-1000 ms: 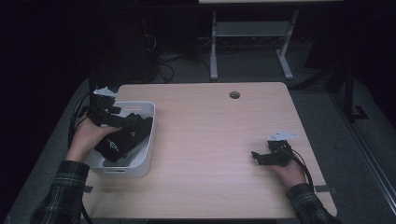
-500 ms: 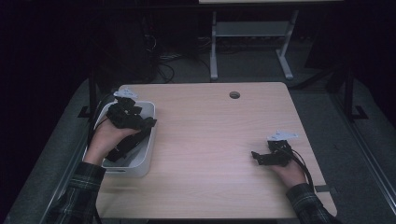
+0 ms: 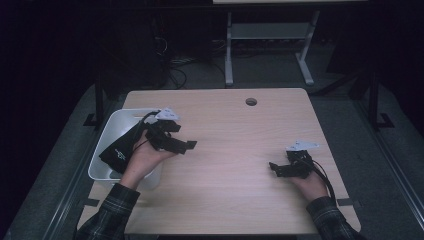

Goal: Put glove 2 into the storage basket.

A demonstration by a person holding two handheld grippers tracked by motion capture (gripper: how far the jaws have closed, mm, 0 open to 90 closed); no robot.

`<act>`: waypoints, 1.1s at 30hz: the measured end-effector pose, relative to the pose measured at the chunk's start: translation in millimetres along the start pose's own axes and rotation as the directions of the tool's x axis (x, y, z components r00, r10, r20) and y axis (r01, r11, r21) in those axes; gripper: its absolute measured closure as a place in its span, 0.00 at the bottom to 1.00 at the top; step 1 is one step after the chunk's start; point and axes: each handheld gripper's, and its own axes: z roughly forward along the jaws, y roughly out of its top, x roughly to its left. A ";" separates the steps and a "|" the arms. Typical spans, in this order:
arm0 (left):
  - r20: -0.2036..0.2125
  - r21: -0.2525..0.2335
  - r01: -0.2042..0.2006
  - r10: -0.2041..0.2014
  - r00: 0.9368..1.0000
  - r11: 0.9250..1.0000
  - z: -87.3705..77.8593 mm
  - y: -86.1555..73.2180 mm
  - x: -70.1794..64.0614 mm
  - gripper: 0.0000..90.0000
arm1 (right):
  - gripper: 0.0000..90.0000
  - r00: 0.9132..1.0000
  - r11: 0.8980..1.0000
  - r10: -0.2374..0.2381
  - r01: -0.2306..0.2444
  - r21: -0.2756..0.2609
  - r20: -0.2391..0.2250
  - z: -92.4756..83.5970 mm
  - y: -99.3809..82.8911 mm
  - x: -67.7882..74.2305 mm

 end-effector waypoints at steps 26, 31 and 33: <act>0.060 0.026 -0.137 0.135 0.989 0.990 84.1 -39.8 -68.1 0.14 | 0.15 1.000 1.000 -0.004 0.004 0.000 -0.005 0.0 0.0 0.2; 0.065 0.048 -0.172 0.169 0.983 0.984 98.4 -50.5 -72.2 0.14 | 0.15 1.000 1.000 -0.003 0.003 0.000 -0.005 -0.1 0.0 0.3; 0.065 0.062 -0.184 0.180 0.982 0.981 104.3 -54.7 -74.4 0.14 | 0.15 1.000 1.000 -0.003 0.003 0.000 -0.005 -0.1 0.0 0.4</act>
